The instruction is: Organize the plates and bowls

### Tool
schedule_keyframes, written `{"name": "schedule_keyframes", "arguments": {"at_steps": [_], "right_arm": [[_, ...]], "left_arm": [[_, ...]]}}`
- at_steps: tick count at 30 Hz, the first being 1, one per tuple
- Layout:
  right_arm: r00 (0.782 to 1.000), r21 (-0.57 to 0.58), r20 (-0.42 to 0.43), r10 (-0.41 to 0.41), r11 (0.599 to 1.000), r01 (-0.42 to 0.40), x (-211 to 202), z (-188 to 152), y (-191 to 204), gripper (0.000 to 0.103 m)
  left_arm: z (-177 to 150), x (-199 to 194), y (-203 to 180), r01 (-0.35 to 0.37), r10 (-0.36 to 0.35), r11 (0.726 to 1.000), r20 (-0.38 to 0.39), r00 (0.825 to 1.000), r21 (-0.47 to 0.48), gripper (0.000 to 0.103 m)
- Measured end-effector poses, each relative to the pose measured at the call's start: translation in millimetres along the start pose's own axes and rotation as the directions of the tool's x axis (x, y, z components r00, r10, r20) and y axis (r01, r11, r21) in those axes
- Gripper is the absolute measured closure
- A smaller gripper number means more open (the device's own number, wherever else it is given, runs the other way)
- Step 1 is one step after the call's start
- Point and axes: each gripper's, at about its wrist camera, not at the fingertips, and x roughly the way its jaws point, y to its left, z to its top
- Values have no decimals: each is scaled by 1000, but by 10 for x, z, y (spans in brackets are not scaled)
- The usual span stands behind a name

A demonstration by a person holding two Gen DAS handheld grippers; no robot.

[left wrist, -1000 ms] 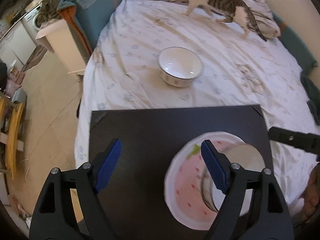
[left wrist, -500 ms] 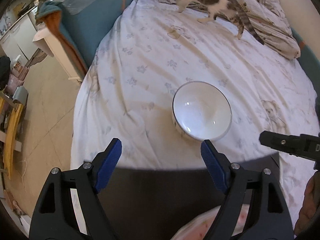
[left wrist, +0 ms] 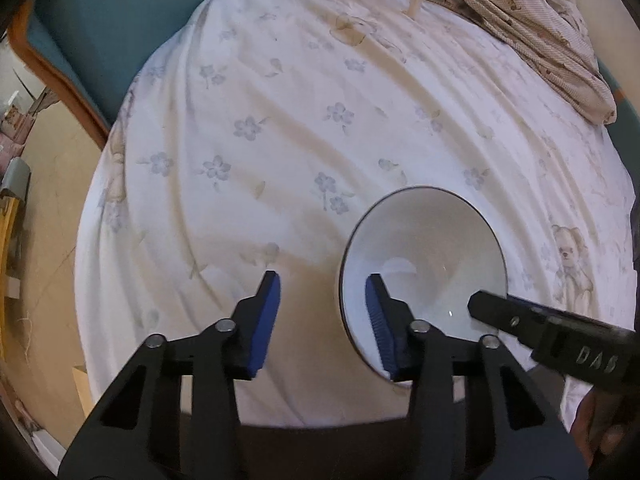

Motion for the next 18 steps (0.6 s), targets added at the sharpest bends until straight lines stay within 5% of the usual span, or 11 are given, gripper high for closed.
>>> {"name": "schedule_keyframes", "arguments": {"at_steps": [8,18], "right_arm": [[999,-28,-53,-8,1000,7,306,18,132,83],[998,-71,-40,-52,996,49,290,-119,183,86]], "left_arm": [[7,314,8,52,-52,999,-85,995,-9,94],[-137,72,-167,16,-14,999,-78,997,30,96]]}}
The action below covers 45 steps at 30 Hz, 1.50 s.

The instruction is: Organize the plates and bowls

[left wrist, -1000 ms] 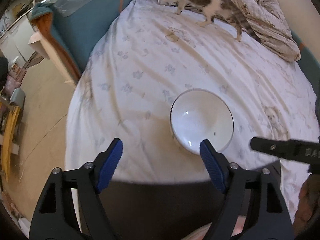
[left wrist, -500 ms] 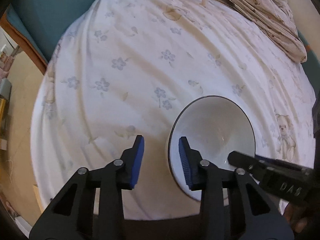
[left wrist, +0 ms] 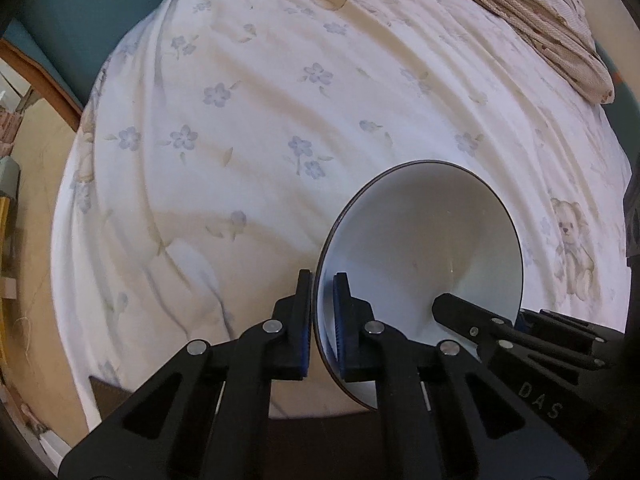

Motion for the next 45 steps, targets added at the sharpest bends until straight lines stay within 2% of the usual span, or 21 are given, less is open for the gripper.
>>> {"name": "schedule_keyframes", "arguments": {"at_steps": [5,9,12,18,24,30,37,45], "right_arm": [[1000,-2,24,9,1000,-9,-216,-116,-8,87],[998,-28,51,21,999,-20,-445,-312,84,86],[996,-39,66,59,998,-57,-645,-492,116,86],[992,-70,88,86,994,-80,-990,-935,205,86],[987,-78,108,115,991,-107,-1318,-1425,144,86],[982,-91,130,139,988,-128,-1603,-1880,90,85],[976,-99,144,164,984,-151,-1737,-2384,18,85],[970,-61,155,187,982,-180,-1601,-2703,-120,85]], "left_arm": [[-134,-256,-41,6,-6,1000,29,1000,4,95],[-325,-608,-48,28,-29,1000,74,997,13,95],[-482,-815,-56,40,-43,999,89,995,28,94],[-872,-1268,-100,66,-72,997,138,988,50,94],[-1254,-1591,-194,94,-109,990,154,982,101,94],[-1629,-1937,-266,126,-148,986,217,965,114,94],[-2030,-2055,-363,102,-151,974,245,958,200,94],[-2198,-1886,-399,100,-152,971,237,960,218,95]]}}
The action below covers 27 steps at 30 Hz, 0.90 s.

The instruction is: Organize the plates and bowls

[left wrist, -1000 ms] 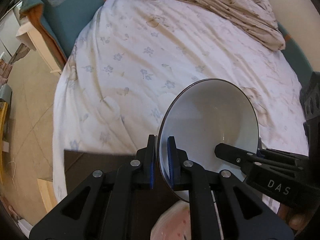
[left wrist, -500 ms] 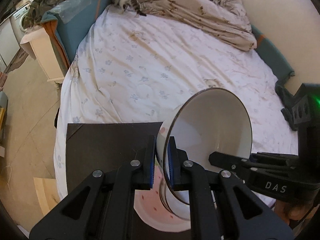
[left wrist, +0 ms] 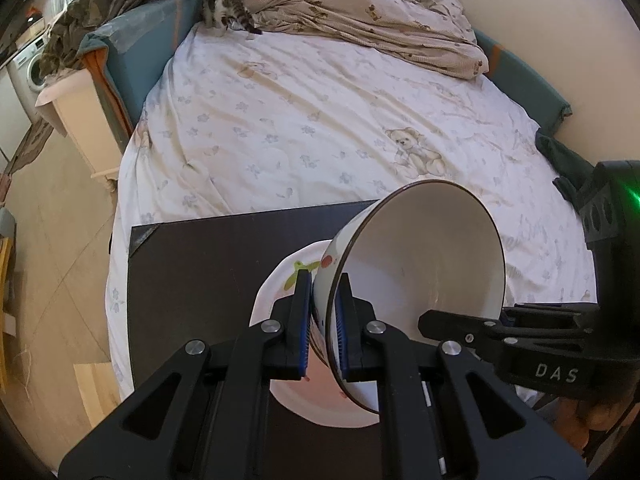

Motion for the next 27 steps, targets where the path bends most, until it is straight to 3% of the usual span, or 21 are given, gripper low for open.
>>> {"name": "schedule_keyframes", "arguments": {"at_steps": [13,18,21,22,27], "right_arm": [[999,62,-23,-31,998,32,145,-94,-247,82],[999,64,-42,-31,997,34,174,-81,-236,79],[999,70,-31,-32,997,34,140,-71,-232,64],[999,64,-19,-42,997,43,113,-63,-226,55],[999,56,-10,-47,997,47,105,-63,-227,54]], "left_arm": [[-101,297,-104,-9,10,1000,-60,998,21,95],[-77,281,-14,-4,3,1000,-69,998,-20,95],[-83,293,8,0,-2,1000,-75,997,-22,95],[-87,297,2,7,-9,1000,-78,997,-17,95],[-70,284,-2,11,-12,1000,-73,997,-14,95]]}}
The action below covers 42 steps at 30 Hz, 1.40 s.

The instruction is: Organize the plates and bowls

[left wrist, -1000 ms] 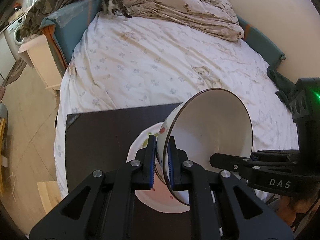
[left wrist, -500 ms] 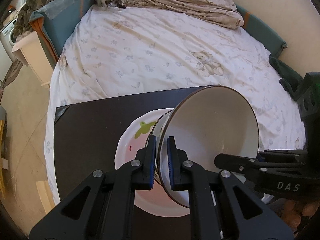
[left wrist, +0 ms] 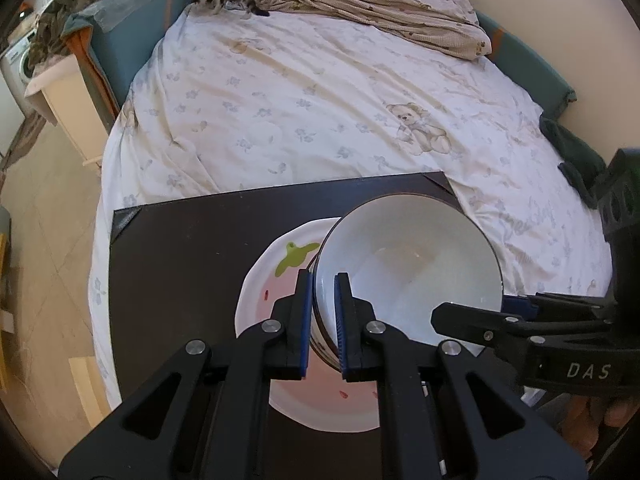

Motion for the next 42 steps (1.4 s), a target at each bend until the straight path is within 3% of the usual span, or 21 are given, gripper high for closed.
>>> {"name": "schedule_keyframes", "arguments": {"at_steps": [6,9,10,14,19,27,33,36,39,42], "right_arm": [[997,52,72,-9,999,5,-160,36,-139,55],[993,63,119,1,998,-9,-244,73,-204,65],[994,60,106,14,998,-20,-217,89,-210,79],[998,72,64,22,997,-26,-67,103,-238,88],[997,111,37,62,992,-66,-14,104,-315,90],[999,31,41,-14,999,12,0,60,-151,85],[999,28,45,-1,1000,0,-24,50,-148,85],[999,28,39,-3,1000,2,-38,43,-138,85],[997,28,76,-21,999,19,-134,-24,-92,85],[983,-53,176,-55,996,66,-322,-210,81,84]], "left_arm": [[15,34,71,12,-12,999,-14,1000,-35,95],[21,56,75,20,-20,999,-19,1000,-42,95],[24,58,72,28,-29,999,-21,999,-46,95],[48,17,33,43,-43,999,-7,999,-33,95],[45,43,28,29,-29,999,-19,999,-31,94],[24,55,-26,-6,6,1000,-11,1000,6,94],[4,104,24,-11,11,1000,-38,999,-13,93],[-43,-53,17,-31,31,999,-3,1000,-16,92],[-189,-341,-7,-72,72,997,87,994,-4,89],[-351,-615,8,-95,99,995,185,978,-29,69]]}}
